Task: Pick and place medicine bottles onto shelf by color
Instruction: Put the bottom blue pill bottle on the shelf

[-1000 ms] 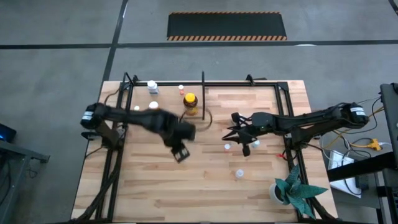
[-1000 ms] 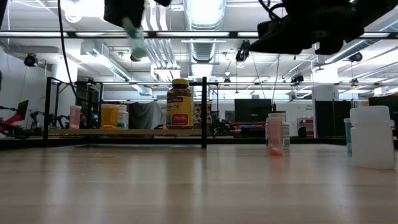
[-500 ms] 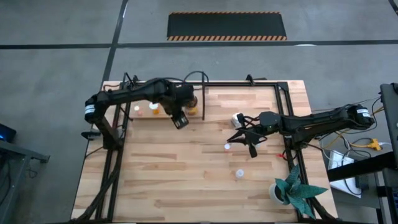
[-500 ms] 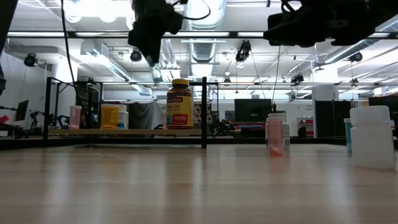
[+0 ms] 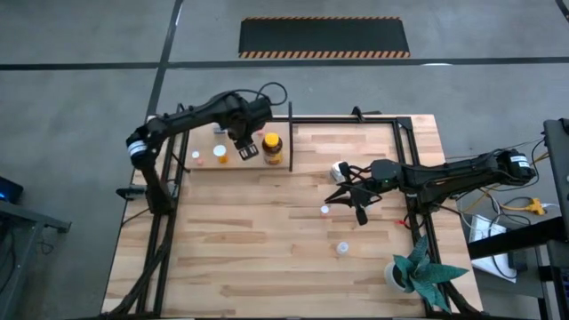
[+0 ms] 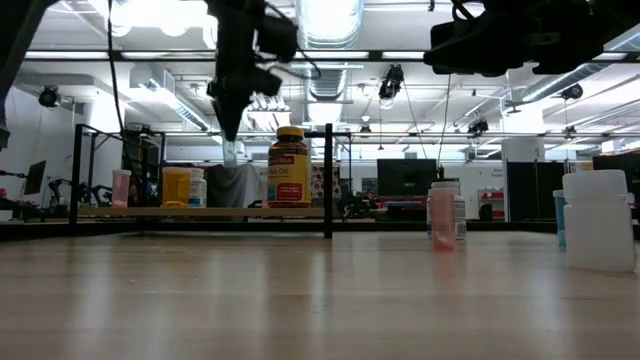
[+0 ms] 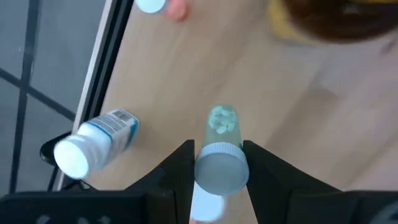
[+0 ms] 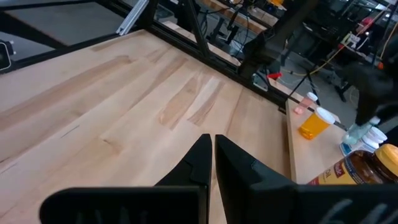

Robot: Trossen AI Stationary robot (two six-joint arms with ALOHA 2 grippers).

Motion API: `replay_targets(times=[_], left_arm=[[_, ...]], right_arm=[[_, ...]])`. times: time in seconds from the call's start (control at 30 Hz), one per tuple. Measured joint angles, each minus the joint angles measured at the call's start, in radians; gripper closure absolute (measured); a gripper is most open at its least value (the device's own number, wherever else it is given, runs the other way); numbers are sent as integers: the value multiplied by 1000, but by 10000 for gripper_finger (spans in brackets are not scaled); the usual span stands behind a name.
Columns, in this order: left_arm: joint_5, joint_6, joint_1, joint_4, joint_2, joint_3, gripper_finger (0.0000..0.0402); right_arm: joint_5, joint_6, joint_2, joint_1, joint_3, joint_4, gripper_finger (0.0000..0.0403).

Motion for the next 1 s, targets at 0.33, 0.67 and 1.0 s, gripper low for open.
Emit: replay_targets(times=[0.33, 0.67, 1.0], left_arm=[[-75, 104, 123, 84, 141, 8, 297], [-50, 105, 200, 151, 153, 6, 297], [-12, 105, 213, 176, 157, -3, 297]], right_arm=[[0, 7, 1, 0, 0, -9, 390], [0, 11, 1, 0, 0, -11, 390], [0, 18, 1, 0, 0, -12, 390]])
